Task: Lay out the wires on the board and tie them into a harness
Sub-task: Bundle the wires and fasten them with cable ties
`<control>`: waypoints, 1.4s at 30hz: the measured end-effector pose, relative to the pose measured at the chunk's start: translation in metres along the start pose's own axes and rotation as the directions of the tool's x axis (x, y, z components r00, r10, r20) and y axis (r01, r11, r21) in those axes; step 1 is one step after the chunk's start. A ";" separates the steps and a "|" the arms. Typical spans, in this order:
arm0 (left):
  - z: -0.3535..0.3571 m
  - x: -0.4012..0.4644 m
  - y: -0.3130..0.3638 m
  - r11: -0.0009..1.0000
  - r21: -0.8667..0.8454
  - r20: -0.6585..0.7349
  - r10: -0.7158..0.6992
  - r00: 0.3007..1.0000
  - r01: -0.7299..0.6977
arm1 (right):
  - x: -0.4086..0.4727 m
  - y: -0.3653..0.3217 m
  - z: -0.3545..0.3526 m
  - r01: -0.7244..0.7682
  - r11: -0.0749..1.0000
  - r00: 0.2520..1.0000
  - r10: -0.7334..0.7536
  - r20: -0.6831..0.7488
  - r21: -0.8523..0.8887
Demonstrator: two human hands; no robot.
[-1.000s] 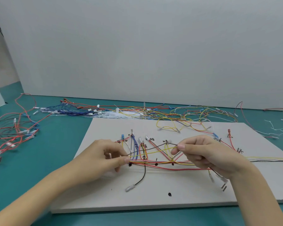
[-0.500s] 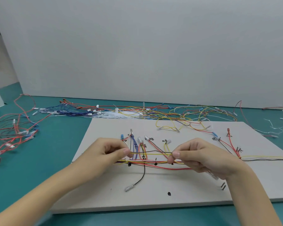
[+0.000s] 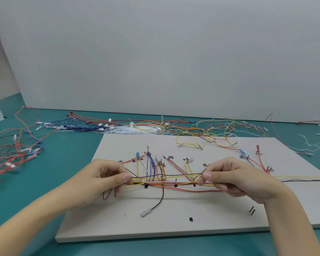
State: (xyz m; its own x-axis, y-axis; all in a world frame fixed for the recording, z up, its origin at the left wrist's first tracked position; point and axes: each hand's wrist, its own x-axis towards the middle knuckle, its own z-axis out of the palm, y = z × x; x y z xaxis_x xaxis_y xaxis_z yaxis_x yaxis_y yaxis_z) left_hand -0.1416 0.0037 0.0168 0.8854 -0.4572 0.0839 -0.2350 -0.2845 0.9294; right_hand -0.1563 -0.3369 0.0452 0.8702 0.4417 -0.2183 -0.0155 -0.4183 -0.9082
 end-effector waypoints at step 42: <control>0.031 -0.017 -0.004 0.830 0.551 0.096 0.042 0.994 -0.089 | -0.015 0.021 0.013 -0.201 0.977 0.914 0.159 -0.374 -0.076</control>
State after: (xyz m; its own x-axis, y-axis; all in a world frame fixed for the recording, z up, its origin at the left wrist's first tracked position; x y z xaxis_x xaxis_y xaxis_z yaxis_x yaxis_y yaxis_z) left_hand -0.1682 -0.0133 0.0001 0.8319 -0.5478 0.0882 -0.4946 -0.6600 0.5655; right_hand -0.1757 -0.3417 0.0249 0.9767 0.0404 -0.2107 -0.1528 -0.5580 -0.8156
